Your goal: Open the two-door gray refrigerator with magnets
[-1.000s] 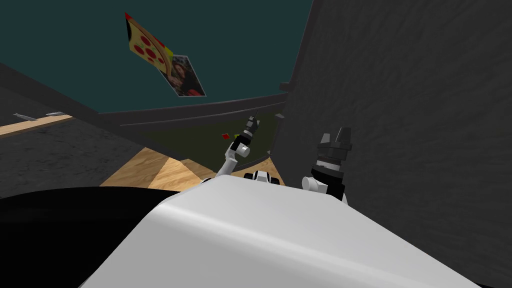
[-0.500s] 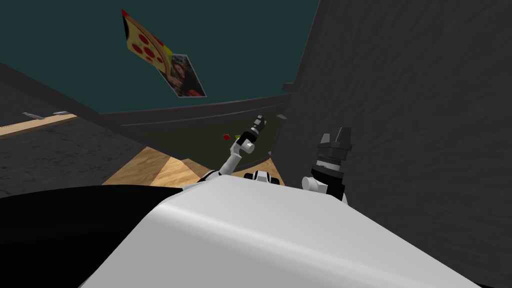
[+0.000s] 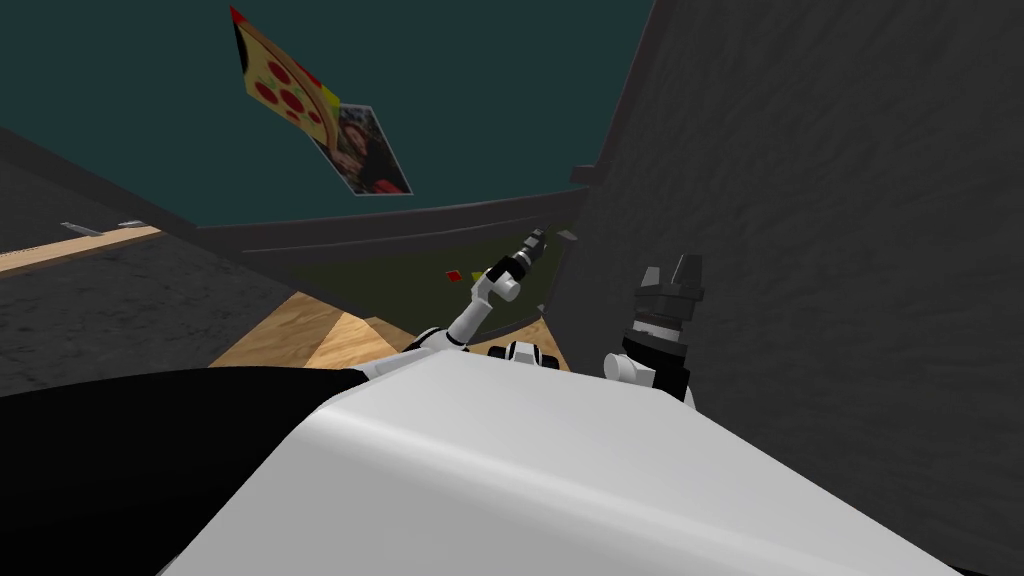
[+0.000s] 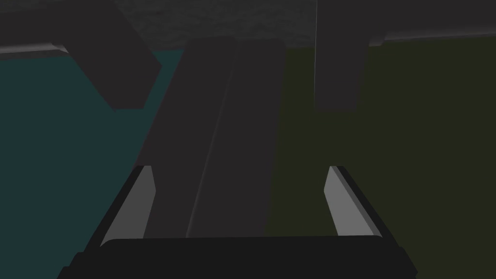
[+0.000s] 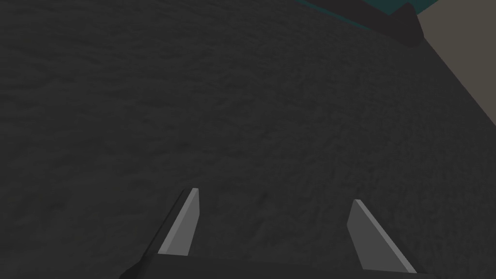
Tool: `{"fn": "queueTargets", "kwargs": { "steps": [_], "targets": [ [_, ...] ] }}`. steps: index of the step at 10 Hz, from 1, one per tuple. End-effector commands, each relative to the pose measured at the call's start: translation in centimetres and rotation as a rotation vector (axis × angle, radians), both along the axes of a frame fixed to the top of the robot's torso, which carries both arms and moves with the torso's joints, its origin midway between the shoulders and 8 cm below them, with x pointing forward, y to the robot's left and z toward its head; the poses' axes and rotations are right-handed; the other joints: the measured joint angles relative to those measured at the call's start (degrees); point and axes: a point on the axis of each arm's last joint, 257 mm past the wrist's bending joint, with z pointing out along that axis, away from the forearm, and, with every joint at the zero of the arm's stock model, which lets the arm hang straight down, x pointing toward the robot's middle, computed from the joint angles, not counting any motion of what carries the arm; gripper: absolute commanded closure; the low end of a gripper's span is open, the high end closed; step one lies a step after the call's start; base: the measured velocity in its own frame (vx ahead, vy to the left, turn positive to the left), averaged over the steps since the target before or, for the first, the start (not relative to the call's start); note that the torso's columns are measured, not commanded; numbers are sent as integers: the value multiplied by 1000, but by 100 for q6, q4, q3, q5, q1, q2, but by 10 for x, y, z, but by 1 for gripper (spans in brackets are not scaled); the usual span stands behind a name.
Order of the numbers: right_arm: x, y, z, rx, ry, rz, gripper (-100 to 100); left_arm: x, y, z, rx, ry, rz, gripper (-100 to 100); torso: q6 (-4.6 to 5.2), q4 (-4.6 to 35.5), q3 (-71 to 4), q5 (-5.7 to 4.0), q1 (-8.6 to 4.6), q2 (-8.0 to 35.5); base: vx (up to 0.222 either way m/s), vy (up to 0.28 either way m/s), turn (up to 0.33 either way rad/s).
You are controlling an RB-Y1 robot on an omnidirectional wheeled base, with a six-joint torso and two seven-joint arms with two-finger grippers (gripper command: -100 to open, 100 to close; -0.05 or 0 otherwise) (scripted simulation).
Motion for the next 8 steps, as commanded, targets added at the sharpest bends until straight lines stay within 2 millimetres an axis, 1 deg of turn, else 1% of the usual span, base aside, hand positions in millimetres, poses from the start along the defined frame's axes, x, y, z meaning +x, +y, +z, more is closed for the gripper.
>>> {"fn": "queueTargets", "kwargs": {
  "steps": [1, 2, 3, 4, 6, 7, 8],
  "targets": [
    [0, 0, 0, 0, 0, 0, 0, 5, -32, -15, 69, 60, -54, -100, 1, 0, -2, 0, 0, -3, 30, 5, 51],
    [0, 0, 0, 0, 0, 0, 0, 6, -34, -12, 72, 55, -56, -100, 0, -2, -5, 0, 1, -8, 27, 7, 16],
    [0, 0, 0, 0, 0, 0, 0, 7, -49, -17, 106, 78, -80, -100, 1, -2, -5, 1, 2, -8, 30, 12, 28],
    [0, 0, 0, 0, 0, 0, 0, 7, -49, -17, 106, 78, -80, -100, 1, -2, -5, 0, 3, -8, 26, 8, 18],
    [0, 0, 0, 0, 0, 0, 0, 10, -75, -31, 176, 125, -118, -100, 1, -1, -3, 0, 0, -5, 33, 9, 44],
    [0, 0, 0, 0, 0, 0, 0, 10, -76, -27, 178, 119, -120, -100, 1, -2, -5, 0, 1, -8, 28, 7, 14],
    [0, 0, 0, 0, 0, 0, 0, 11, -88, -32, 214, 138, -136, -100, 1, -1, -4, 0, 1, -5, 24, 3, 32]
  ]
}}
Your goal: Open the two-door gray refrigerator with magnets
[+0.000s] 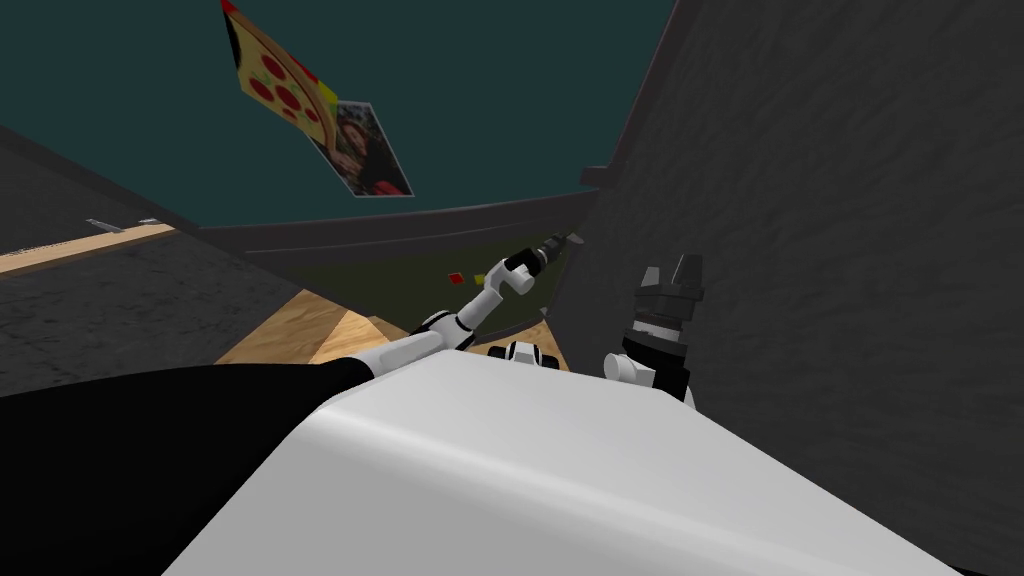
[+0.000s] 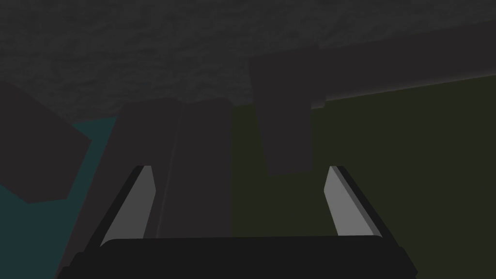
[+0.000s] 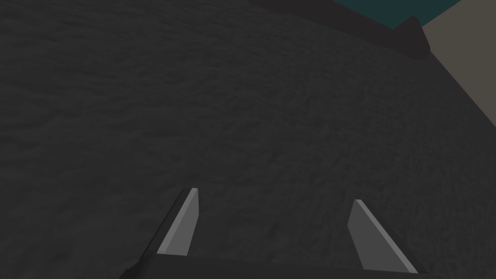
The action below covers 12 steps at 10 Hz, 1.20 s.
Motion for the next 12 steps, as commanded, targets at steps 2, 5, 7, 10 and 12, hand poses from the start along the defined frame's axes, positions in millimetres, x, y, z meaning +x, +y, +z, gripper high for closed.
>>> {"fn": "queueTargets", "kwargs": {
  "steps": [2, 5, 7, 10, 12],
  "targets": [
    [0, 0, 0, 0, 0, 0, 0, 3, -24, -9, 80, 35, -36, -100, 0, 0, 0, 0, 0, -1, 27, 6, 31],
    [0, 0, 0, 0, 0, 0, 0, 6, -44, -22, 184, 71, -64, -100, -1, 0, 0, 0, 2, -1, 26, 9, 35],
    [0, 0, 0, 0, 0, 0, 0, 9, -50, -29, 244, 86, -71, -100, 0, -2, -3, 0, -1, -6, 36, 4, 32],
    [0, 0, 0, 0, 0, 0, 0, 13, -50, -32, 282, 92, -70, -100, 0, 1, 2, 0, 1, 2, 22, 3, 18],
    [0, 0, 0, 0, 0, 0, 0, 13, -50, -33, 287, 94, -70, 100, 0, 2, 4, 0, 0, 6, 0, 0, 0]
  ]
}}
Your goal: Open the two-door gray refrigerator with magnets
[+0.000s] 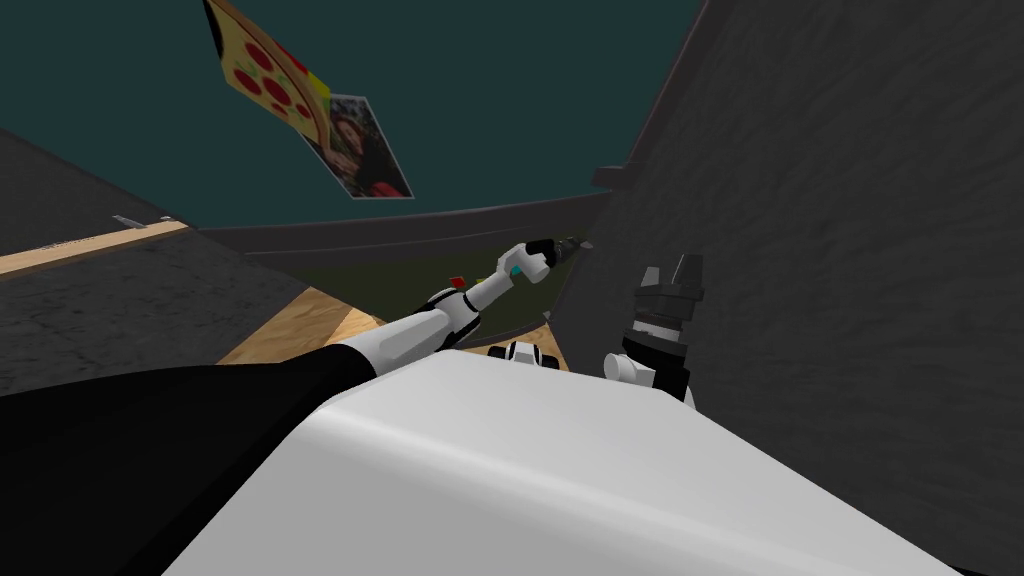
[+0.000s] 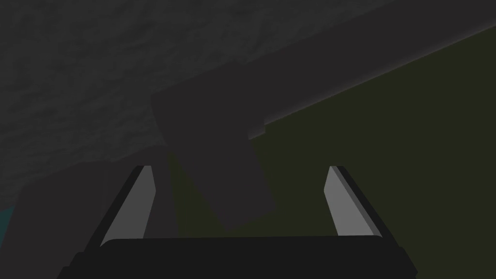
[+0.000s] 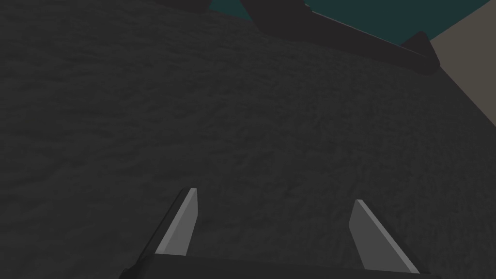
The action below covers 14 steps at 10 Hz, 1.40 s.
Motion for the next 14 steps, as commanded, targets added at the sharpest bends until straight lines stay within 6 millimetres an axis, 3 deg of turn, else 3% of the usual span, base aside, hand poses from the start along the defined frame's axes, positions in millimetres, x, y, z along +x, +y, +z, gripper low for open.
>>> {"fn": "queueTargets", "kwargs": {
  "steps": [1, 2, 4, 5, 7, 8, 10, 11, 13, 14],
  "targets": [
    [0, 0, 0, 0, 0, 0, 0, 17, 4, 17, -22, -28, 35, 100, -2, -6, -2, -2, 0, -4, -112, 158, -311],
    [0, 0, 0, 0, 0, 0, 0, 24, 11, 5, -6, -7, 54, 100, 14, -16, 4, 2, 32, 8, -140, 186, -444],
    [0, 0, 0, 0, 0, 0, 0, 26, 13, 1, -1, -1, 59, 100, -25, -28, -13, -4, 3, -27, -52, 47, -92],
    [0, 0, 0, 0, 0, 0, 0, 38, 14, 24, -30, -39, 82, 100, -26, -45, -40, -9, -9, -66, -102, 105, -335],
    [0, 0, 0, 0, 0, 0, 0, 49, 26, 2, -3, -4, 115, 100, 21, -16, -13, -4, -5, -19, -117, 133, -264],
    [0, 0, 0, 0, 0, 0, 0, 61, 28, 24, -31, -39, 137, 100, 2, -9, -13, -7, -23, -24, -123, 125, -331],
    [0, 0, 0, 0, 0, 0, 0, 71, 42, 1, -2, -2, 171, 100, 2, 2, 4, -2, -5, 6, -113, 91, -268],
    [0, 0, 0, 0, 0, 0, 0, 80, 40, 28, -35, -45, 184, 100, -6, -3, -7, -2, -9, -14, -146, 105, -390],
    [0, 0, 0, 0, 0, 0, 0, 91, 57, 0, -2, -2, 225, 100, -4, 2, 4, 5, 18, 6, -138, 107, -229],
    [0, 0, 0, 0, 0, 0, 0, 102, 60, 21, -26, -32, 245, 100, -7, -4, -9, 1, 0, -17, -177, 102, -323]
  ]
}}
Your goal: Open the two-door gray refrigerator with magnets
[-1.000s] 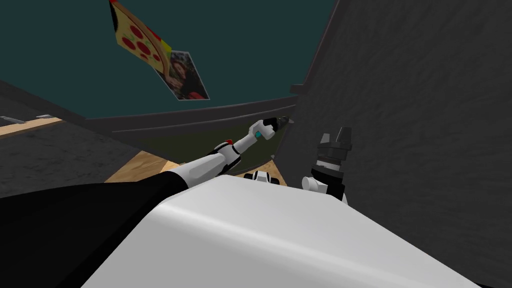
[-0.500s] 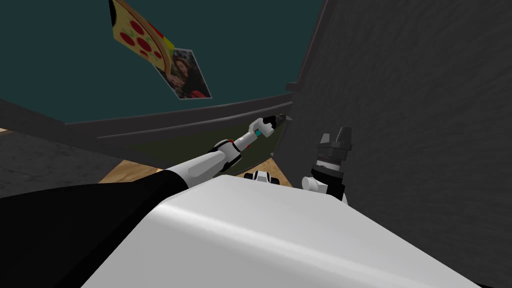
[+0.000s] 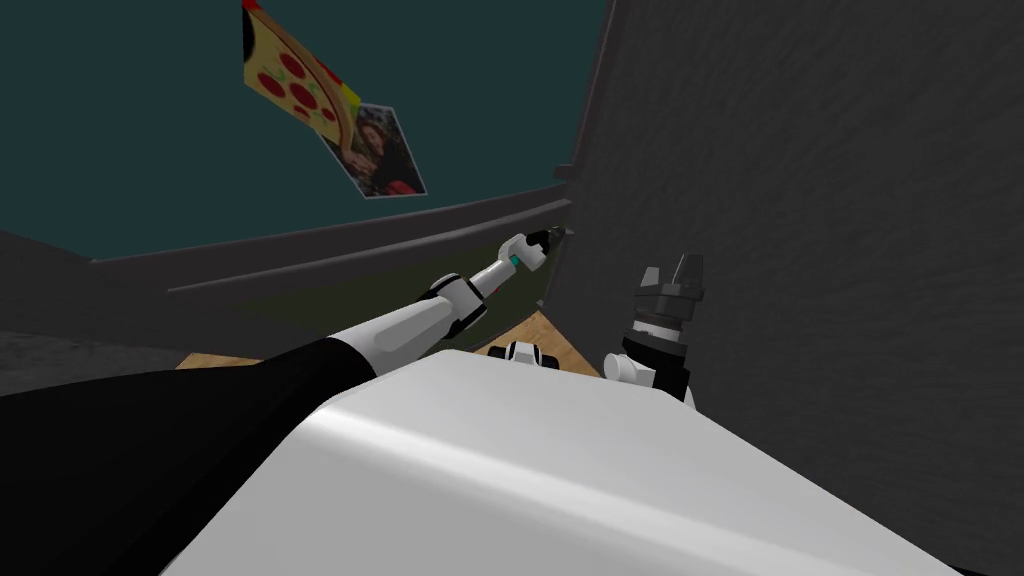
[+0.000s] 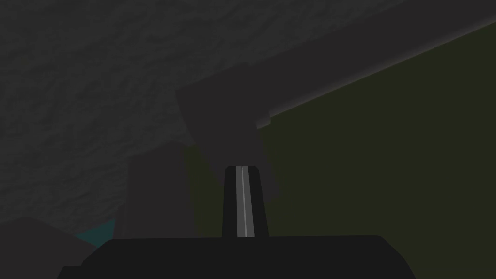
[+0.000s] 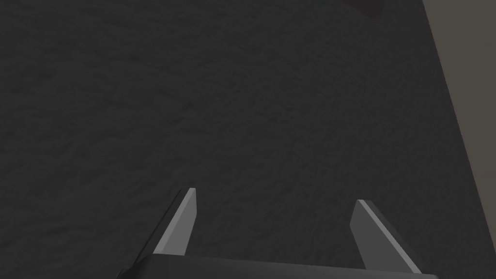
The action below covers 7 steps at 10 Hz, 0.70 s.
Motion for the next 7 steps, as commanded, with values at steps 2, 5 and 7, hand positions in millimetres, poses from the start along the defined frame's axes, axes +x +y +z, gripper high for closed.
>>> {"fn": "queueTargets", "kwargs": {
  "steps": [2, 5, 7],
  "targets": [
    [0, 0, 0, 0, 0, 0, 0, 20, 20, -4, 7, 9, 60, 100, 7, 4, 8, -2, 0, 14, -129, 76, -271],
    [0, 0, 0, 0, 0, 0, 0, 36, 35, -2, 6, 8, 106, 100, 4, 4, 10, 1, 7, 19, -141, 71, -290],
    [0, 0, 0, 0, 0, 0, 0, 46, 40, 13, -10, -16, 128, 100, 12, 6, 14, 0, 5, 28, -201, 74, -389]
  ]
}}
